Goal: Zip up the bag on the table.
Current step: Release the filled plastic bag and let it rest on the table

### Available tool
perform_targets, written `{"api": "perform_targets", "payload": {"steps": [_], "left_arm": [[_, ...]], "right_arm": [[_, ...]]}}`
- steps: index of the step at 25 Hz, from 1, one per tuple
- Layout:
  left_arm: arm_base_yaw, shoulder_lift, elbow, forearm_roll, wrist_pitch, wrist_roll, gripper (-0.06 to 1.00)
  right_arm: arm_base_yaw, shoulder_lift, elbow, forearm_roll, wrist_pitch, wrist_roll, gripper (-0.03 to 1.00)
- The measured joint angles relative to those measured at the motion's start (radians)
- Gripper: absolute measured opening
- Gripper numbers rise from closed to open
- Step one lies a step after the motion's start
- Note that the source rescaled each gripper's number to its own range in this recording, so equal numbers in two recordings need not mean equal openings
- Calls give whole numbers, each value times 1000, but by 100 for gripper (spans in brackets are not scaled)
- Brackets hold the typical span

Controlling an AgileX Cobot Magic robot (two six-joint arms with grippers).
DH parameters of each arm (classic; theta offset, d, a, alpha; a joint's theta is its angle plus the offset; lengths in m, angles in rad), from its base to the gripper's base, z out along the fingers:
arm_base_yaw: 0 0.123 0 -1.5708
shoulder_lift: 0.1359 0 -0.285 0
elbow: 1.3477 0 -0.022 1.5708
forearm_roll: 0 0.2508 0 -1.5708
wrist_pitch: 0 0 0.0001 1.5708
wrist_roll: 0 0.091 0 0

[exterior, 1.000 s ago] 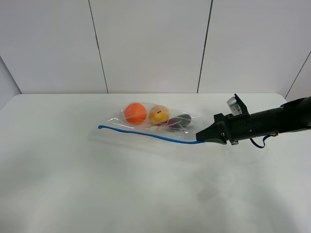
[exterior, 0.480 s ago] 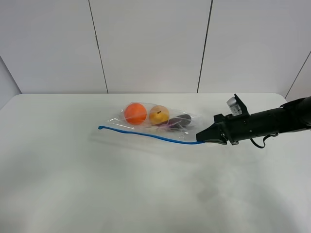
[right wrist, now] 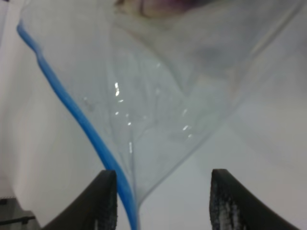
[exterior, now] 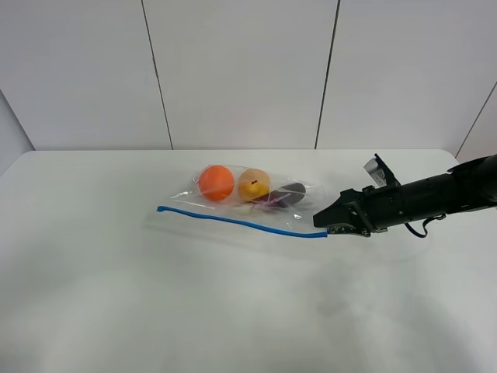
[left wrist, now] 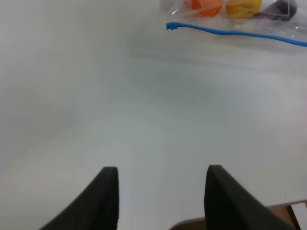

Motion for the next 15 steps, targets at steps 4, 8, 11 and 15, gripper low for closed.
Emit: {"api": "perform_targets", "payload": {"steps": [4,8,11,15], "left_arm": [[0,0,0,0,0,0,65],[0,0,0,0,0,0,65],[0,0,0,0,0,0,65],[0,0,0,0,0,0,65]], "right_arm": [[0,-1,0,0,-3,0,92],[0,-23,-12,-3,7,-3,98],[0,-67,-54,-19,43,9,100],[0,-125,-117,-88,57,74,100]]}}
